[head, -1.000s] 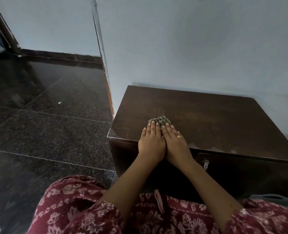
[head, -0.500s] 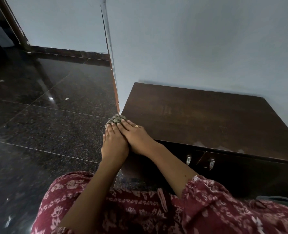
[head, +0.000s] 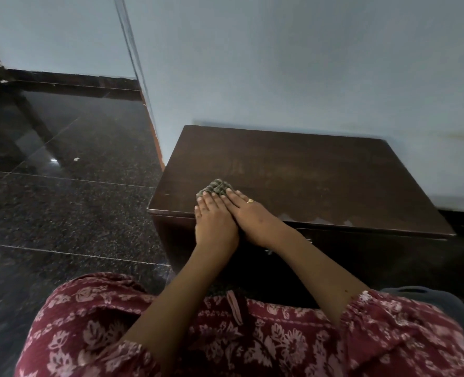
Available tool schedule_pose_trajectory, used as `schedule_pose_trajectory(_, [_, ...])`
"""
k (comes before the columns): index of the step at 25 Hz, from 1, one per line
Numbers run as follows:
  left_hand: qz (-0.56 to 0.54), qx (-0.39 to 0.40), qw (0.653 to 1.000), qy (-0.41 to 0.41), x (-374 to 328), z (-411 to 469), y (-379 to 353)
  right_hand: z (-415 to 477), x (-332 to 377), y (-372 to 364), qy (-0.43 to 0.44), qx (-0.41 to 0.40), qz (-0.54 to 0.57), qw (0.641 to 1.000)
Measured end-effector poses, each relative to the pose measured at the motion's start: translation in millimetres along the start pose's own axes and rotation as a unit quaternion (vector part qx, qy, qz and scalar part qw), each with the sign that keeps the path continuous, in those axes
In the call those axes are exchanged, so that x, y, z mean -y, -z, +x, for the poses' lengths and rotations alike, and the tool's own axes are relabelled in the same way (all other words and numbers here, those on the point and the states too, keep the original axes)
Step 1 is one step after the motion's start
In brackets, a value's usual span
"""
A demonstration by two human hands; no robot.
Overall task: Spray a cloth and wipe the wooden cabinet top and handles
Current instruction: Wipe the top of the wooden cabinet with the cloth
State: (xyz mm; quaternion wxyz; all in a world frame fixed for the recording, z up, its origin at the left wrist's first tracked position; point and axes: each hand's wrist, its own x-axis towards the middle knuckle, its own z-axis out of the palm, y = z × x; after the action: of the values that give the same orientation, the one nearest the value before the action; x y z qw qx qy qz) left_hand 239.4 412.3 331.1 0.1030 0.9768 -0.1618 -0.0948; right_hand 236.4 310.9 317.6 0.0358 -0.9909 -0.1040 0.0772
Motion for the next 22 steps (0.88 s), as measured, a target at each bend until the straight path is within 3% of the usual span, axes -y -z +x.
schedule_pose_trajectory(9, [-0.021,0.054,0.984,-0.167,-133,1,-37,-108,-104,6,-0.194,0.042,0.07,0.978])
schedule_pose_trajectory(16, [0.0,0.054,0.956,-0.288,-170,-1,-54,-138,-114,-8,-0.363,-0.014,0.097,0.927])
schedule_pose_trajectory(19, [0.038,0.032,0.953,-0.298,-150,3,-52,-123,-99,-13,-0.372,-0.04,0.107,0.921])
schedule_pose_trajectory(22, [0.055,0.02,0.963,-0.263,-123,8,-41,-98,-86,-9,-0.313,-0.031,0.106,0.943])
